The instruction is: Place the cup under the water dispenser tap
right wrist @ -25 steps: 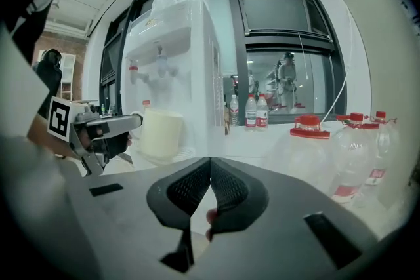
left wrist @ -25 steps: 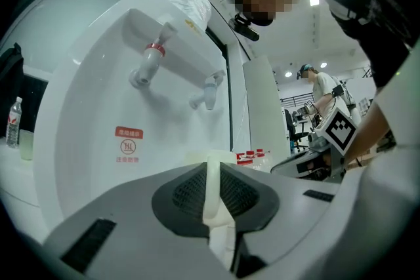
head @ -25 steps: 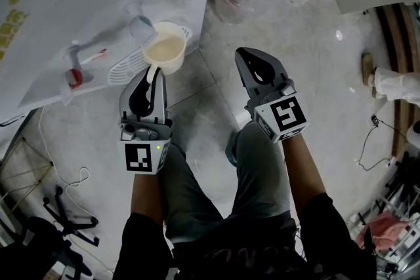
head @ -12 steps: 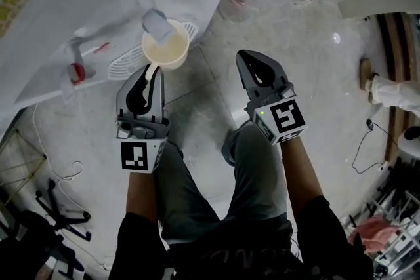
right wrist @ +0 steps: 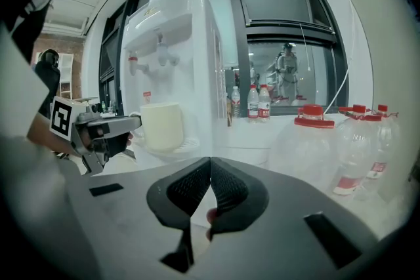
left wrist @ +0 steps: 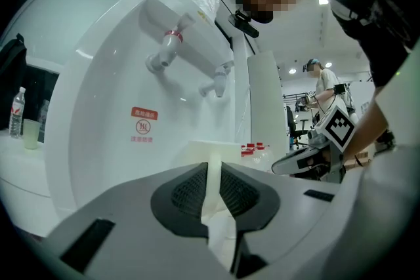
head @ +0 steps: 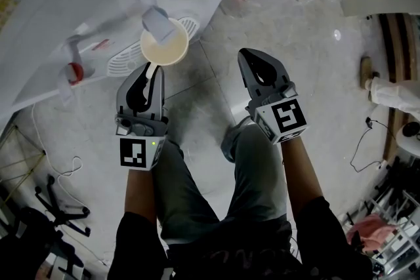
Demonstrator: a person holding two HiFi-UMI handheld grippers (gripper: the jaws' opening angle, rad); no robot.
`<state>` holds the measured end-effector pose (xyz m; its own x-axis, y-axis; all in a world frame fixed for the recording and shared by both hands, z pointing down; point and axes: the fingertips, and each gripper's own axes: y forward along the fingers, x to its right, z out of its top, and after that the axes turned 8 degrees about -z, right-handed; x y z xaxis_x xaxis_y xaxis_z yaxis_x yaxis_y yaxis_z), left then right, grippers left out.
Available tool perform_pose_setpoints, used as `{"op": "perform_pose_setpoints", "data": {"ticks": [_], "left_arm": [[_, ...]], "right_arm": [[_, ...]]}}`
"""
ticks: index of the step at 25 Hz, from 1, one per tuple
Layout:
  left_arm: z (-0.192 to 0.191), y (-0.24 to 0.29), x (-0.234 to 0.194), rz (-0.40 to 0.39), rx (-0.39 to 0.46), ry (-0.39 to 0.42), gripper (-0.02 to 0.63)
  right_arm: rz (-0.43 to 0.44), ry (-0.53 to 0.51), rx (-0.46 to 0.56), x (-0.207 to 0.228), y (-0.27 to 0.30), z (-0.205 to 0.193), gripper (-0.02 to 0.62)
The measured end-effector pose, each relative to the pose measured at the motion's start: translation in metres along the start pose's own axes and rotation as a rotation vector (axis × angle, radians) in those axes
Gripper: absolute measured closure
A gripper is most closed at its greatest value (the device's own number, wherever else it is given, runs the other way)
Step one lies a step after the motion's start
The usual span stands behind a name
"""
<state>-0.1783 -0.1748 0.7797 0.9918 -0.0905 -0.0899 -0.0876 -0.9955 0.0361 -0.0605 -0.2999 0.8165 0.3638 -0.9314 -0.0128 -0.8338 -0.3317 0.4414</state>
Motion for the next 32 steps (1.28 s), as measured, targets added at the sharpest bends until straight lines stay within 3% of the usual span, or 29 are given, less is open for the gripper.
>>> {"op": "perform_pose_setpoints", "data": {"ticks": [17, 26, 32], "left_arm": [[-0.003, 0.000, -0.001, 0.005, -0.004, -0.020, 0.547], [-0.008, -0.001, 0.002, -0.021, -0.051, -0.011, 0.449], [0.004, -0.016, 0.006, -0.021, -0.088, -0.029, 0.428]], "right_arm": [[-0.004, -0.026, 0.000, 0.008, 0.004, 0.004, 0.580], [-0.020, -0.029, -0.002, 0.010, 0.001, 0.005, 0.580], [-0.013, -0.002, 0.027, 0.002, -0.010, 0.025, 0.580]]}}
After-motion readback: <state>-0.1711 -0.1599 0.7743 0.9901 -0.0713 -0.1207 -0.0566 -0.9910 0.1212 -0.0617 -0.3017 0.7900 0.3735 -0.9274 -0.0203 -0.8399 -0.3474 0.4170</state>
